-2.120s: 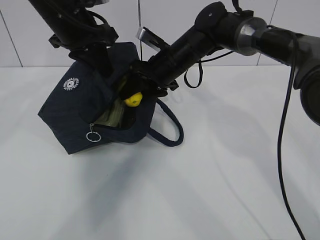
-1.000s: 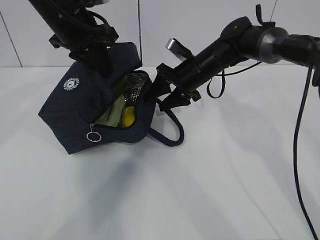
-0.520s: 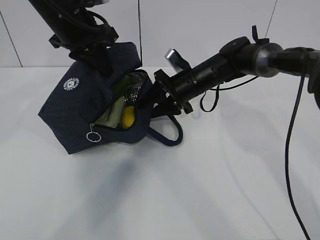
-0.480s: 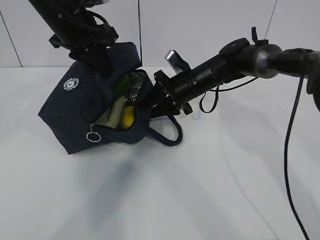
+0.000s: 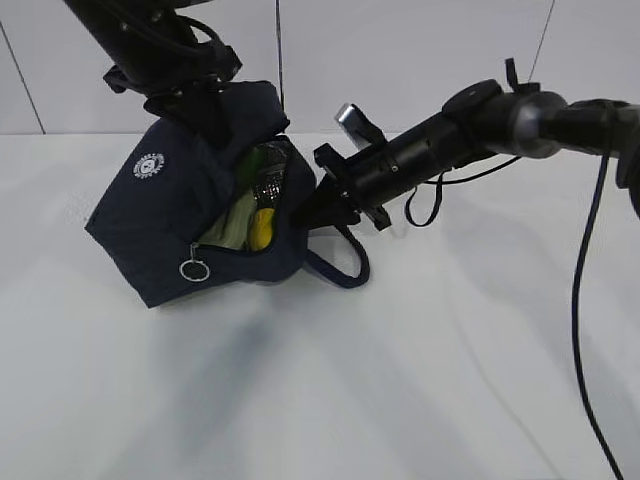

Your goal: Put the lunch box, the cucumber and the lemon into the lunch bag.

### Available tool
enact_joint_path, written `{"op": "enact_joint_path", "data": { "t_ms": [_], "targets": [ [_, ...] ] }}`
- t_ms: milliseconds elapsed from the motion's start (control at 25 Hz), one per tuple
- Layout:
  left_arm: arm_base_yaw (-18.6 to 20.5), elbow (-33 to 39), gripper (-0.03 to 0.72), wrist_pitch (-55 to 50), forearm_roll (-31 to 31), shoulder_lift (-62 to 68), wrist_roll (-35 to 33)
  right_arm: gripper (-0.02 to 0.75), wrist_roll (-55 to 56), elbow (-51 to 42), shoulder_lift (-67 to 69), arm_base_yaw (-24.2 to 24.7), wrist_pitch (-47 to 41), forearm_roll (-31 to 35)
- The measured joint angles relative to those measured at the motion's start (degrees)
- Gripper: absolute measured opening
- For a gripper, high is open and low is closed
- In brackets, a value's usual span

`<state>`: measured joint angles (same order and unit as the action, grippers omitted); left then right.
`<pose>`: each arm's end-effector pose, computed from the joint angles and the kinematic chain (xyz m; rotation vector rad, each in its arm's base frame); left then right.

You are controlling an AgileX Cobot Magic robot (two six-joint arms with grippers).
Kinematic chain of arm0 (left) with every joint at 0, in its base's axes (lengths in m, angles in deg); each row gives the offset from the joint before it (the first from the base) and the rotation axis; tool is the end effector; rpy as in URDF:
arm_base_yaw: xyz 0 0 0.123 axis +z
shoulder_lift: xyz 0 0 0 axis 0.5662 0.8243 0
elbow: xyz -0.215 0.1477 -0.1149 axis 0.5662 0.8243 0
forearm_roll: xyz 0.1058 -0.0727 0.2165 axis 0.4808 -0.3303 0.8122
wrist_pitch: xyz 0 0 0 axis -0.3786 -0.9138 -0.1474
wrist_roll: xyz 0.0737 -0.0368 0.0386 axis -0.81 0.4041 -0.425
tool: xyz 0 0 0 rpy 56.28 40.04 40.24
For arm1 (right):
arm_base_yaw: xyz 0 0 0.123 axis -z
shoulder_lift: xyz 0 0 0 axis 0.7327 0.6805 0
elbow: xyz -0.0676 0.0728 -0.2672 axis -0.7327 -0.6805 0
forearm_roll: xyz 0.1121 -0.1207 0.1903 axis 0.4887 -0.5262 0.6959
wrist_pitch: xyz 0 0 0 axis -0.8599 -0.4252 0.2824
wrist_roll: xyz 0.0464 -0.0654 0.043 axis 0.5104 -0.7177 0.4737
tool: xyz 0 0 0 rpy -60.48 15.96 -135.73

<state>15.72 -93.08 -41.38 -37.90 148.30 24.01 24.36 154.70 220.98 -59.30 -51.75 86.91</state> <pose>0.4063 -0.1740 0.2963 0.6290 2.7258 -0.6014 0.4796 0.1814 0.1381 -0.3426 2.6084 1.4679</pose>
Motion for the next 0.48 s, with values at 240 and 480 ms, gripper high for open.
{"op": "enact_joint_path", "data": {
  "t_ms": [240,480],
  "targets": [
    [-0.5,-5.6,0.014,-0.2,-1.7,0.0,1.6,0.001,0.0,0.0,-7.6,4.3,-0.8,-1.9],
    [-3.2,-6.1,0.014,-0.2,-8.8,1.1,2.4,0.001,2.0,0.0,-14.7,5.5,-1.2,-9.5]
  ]
}}
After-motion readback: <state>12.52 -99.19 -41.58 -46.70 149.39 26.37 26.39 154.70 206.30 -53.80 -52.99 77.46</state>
